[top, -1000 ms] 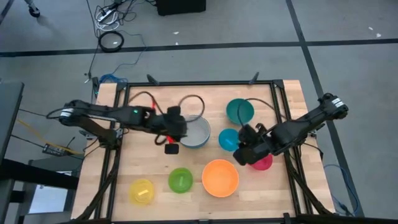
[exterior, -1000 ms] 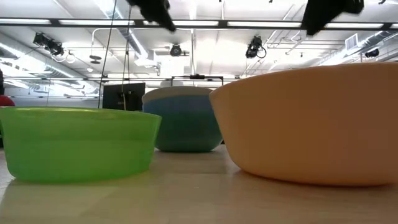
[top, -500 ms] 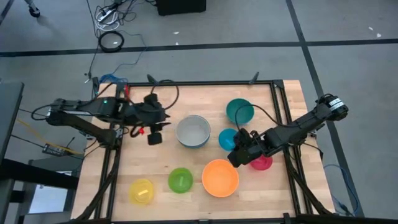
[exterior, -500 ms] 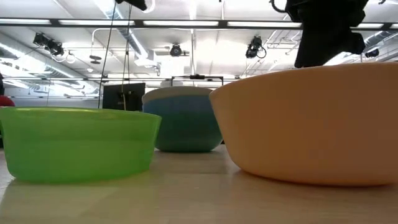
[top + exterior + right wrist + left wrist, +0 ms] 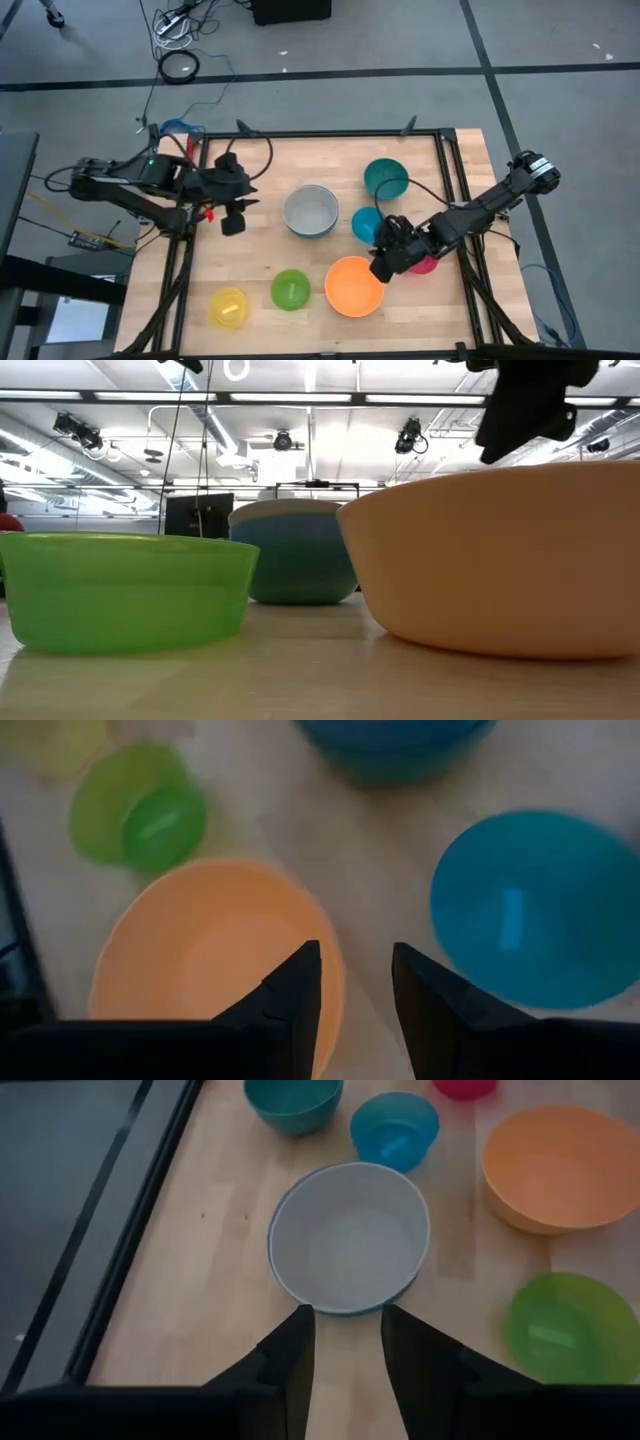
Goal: Nest bowls inside each other
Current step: Stack the orange bowl on top of the gray bowl
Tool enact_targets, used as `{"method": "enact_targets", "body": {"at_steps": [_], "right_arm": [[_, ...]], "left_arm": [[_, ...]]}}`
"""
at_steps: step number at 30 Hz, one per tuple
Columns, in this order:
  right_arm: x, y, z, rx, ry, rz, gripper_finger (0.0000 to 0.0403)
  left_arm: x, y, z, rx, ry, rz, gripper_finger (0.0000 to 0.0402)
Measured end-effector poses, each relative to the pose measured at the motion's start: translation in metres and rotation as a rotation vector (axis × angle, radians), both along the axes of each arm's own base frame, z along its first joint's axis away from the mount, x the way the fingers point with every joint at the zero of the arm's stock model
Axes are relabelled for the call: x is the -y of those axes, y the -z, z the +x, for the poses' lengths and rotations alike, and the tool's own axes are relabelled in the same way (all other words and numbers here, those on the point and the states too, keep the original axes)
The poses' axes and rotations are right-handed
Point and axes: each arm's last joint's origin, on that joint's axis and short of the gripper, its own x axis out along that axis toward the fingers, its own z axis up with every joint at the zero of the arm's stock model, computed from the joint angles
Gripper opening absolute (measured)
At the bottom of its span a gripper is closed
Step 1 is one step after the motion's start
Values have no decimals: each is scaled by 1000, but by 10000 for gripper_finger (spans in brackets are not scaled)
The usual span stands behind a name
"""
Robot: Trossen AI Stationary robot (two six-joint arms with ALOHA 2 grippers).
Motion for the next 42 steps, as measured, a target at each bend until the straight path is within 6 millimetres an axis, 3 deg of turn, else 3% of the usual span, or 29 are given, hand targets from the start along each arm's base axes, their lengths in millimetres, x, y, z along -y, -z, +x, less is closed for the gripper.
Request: {"method": "enact_targets", "body": {"at_steps": [12,30,33,36,39,42], "right_arm": [[-11,8,-1,-92,1,189,116],[-31,86,25,-358,6,131,150],[-29,91,27,-374,-1,113,132],[-27,87,27,-368,-15,106,89],[-22,77,26,-349,-49,109,23],[-15,61,21,-324,-75,117,7]], "left_arm": [[1,0,-12,-11,-66,-6,127],[1,0,-11,-8,-71,4,127],[1,0,-11,-8,-74,7,127],[0,0,-11,-6,-81,16,127],[0,-1,-11,-3,-92,29,127],[0,-1,-11,-3,-92,36,127]]}}
